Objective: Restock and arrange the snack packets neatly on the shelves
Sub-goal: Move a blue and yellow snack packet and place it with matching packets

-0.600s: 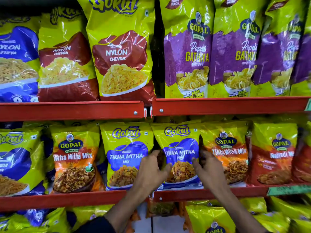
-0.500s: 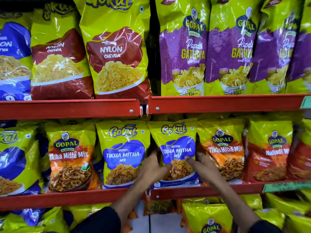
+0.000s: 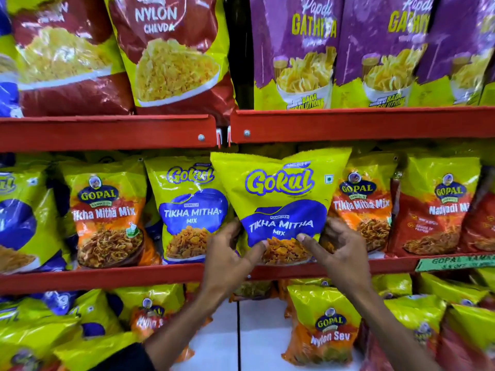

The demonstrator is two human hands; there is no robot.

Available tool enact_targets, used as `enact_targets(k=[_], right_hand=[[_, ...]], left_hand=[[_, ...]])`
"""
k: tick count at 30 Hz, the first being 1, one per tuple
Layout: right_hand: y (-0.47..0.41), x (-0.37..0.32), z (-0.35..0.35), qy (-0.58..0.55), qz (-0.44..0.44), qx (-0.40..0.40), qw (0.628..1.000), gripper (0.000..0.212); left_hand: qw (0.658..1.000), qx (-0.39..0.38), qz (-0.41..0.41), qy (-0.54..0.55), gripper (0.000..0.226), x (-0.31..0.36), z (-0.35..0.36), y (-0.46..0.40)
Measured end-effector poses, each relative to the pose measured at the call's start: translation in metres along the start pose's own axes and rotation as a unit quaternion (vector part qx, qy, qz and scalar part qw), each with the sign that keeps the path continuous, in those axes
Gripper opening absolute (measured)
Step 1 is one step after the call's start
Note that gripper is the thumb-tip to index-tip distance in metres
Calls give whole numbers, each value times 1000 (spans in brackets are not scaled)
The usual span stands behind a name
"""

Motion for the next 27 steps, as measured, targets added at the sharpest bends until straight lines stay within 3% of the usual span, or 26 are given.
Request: enact_targets(k=[4,11,15,18,22,27], right_hand=[[54,9,6,54,4,-8,998,29],[144,104,53,54,165,-84,981,27],[175,155,77,56,212,-135,966,33],[176,186,92,78,242,-156,955,39],[154,235,110,100,316,-142,933,21],[139,275,123,107,408,-144,895,23]], left_hand=[[999,-11,-18,-33,33,-13,-23,52],[988,-56,-130,-65,37,-115,-32,142],[977,-114,-169,-57,44,-175,-28,174],[969,-130,-201,-61,39,-220,-25,177],[944,-127,-302,-52,35,-264,-10,153],[911,-151,-374,-88,30,-300,3,135]])
Point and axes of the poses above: each hand's wrist, its own y-axis away from the middle knuckle, its own z-axis out of the palm, x = y × z, the point moved 6 cm from there along -y, towards the middle knuckle
